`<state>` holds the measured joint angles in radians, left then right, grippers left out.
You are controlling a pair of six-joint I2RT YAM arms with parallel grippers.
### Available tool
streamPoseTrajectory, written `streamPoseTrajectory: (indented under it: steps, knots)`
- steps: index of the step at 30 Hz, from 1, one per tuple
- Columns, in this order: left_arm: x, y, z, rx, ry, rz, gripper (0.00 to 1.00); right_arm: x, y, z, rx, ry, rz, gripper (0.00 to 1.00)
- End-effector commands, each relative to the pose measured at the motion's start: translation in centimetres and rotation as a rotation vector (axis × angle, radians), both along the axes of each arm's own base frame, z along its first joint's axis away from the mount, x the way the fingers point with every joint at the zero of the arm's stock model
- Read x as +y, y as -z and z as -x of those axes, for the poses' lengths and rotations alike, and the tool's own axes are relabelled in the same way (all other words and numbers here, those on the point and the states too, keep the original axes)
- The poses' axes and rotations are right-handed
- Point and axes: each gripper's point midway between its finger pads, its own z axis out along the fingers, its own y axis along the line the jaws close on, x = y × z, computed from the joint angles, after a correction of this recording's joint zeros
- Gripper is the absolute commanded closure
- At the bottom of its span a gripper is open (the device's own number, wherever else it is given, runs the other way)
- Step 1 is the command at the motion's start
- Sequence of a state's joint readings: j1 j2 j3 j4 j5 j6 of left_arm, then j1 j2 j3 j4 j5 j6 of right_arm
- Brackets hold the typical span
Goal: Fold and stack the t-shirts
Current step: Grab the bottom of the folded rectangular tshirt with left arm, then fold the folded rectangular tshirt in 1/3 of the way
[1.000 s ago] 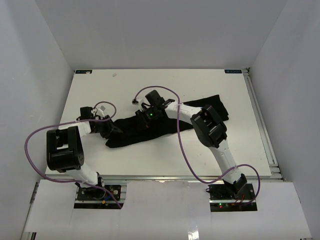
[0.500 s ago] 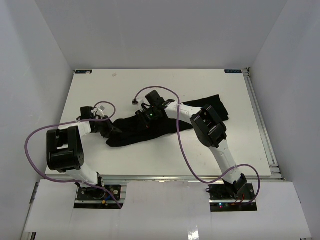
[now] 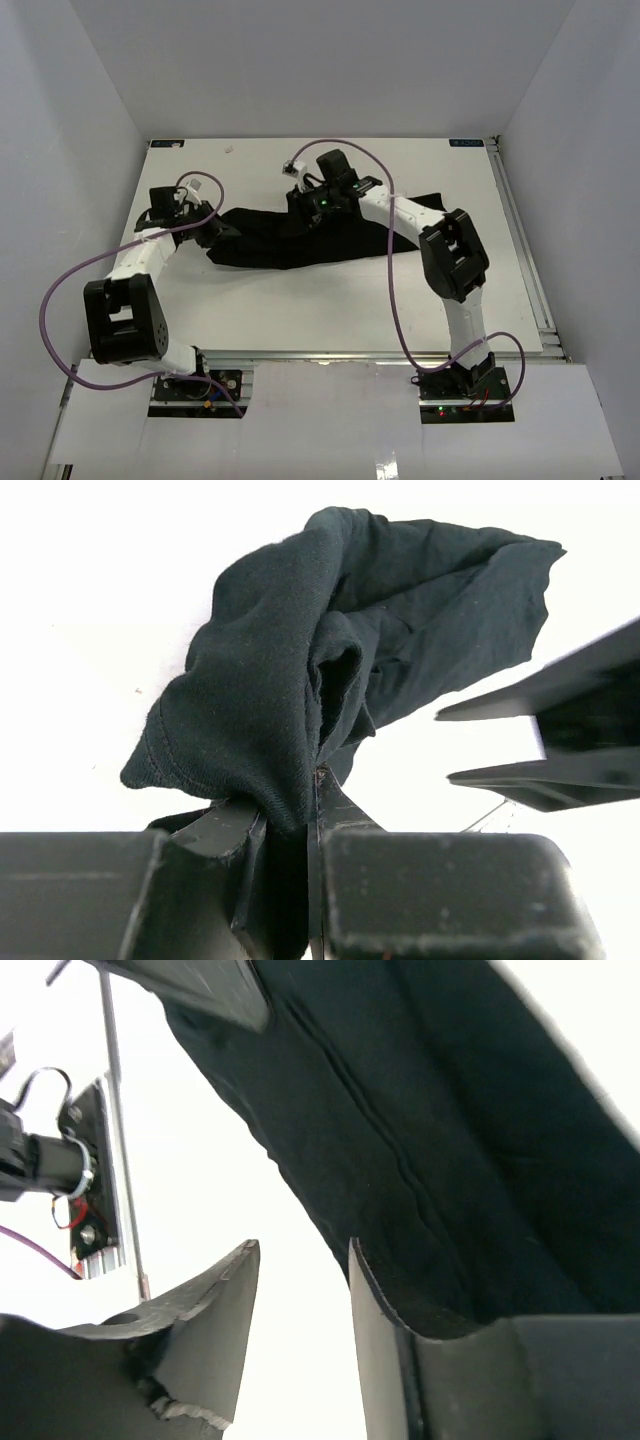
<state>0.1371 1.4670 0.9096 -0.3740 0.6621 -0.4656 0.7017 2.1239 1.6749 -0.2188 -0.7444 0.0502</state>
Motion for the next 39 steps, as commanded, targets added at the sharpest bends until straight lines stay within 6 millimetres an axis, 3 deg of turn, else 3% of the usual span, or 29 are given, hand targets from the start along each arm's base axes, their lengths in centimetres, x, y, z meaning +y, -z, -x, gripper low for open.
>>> streamPoseTrajectory:
  steps: [1, 4, 7, 11, 12, 13, 15, 16, 17, 19, 20, 26, 27, 28, 34, 39]
  knots:
    - [-0.4, -2.5, -0.2, -0.028, -0.006, -0.006, 0.92, -1.4, -5.6, -0.8, -0.113, -0.014, -0.103, 0.52]
    - [-1.2, -3.1, -0.5, -0.022, -0.004, -0.026, 0.92, -3.6, -7.7, -2.1, -0.145, 0.028, -0.124, 0.51]
    - [-2.2, -4.4, -1.3, -0.007, -0.011, -0.042, 0.92, -7.8, -9.0, -4.8, -0.172, 0.127, -0.129, 0.51]
    - [-5.1, -6.7, -2.7, -0.003, 0.015, -0.067, 0.92, -12.7, -8.7, -6.8, -0.210, 0.220, -0.096, 0.51]
    - [-5.7, -7.0, -2.9, 0.004, 0.013, -0.069, 0.92, -13.8, -9.1, -6.8, -0.217, 0.241, -0.095, 0.51]
    - [-6.3, -7.4, -3.2, 0.004, 0.021, -0.072, 0.93, -14.8, -8.0, -6.6, -0.198, 0.259, -0.080, 0.51]
    - [-8.3, -7.9, -3.8, 0.017, 0.046, -0.090, 0.92, -17.2, -8.3, -7.0, -0.210, 0.310, -0.078, 0.51]
    - [-9.0, -7.9, -4.0, 0.019, 0.057, -0.092, 0.92, -18.5, -7.4, -6.9, -0.195, 0.338, -0.066, 0.51]
    - [-10.4, -8.4, -4.1, 0.016, 0.078, -0.100, 0.92, -19.2, -7.9, -6.8, -0.210, 0.351, -0.071, 0.51]
    - [-11.9, -7.2, -4.3, 0.054, 0.096, -0.110, 0.92, -20.9, -7.8, -6.9, -0.211, 0.389, -0.071, 0.51]
    - [-13.3, -6.9, -4.0, 0.065, 0.119, -0.113, 0.92, -21.4, -7.2, -6.5, -0.194, 0.398, -0.067, 0.51]
    - [-18.8, -5.3, -5.8, 0.091, 0.174, -0.162, 0.92, -25.0, -8.5, -5.7, -0.226, 0.474, -0.086, 0.51]
    - [-19.7, -6.3, -6.6, 0.067, 0.179, -0.154, 0.92, -25.3, -8.5, -5.5, -0.224, 0.480, -0.088, 0.50]
    - [-20.5, -4.7, -6.6, 0.103, 0.198, -0.174, 0.92, -26.0, -8.5, -5.5, -0.222, 0.494, -0.089, 0.51]
    - [-22.6, -4.1, -8.6, 0.103, 0.214, -0.192, 0.92, -28.0, -7.8, -4.4, -0.220, 0.535, -0.084, 0.50]
    - [-24.3, -2.7, -8.6, 0.132, 0.250, -0.185, 0.92, -28.3, -6.9, -3.6, -0.209, 0.547, -0.076, 0.50]
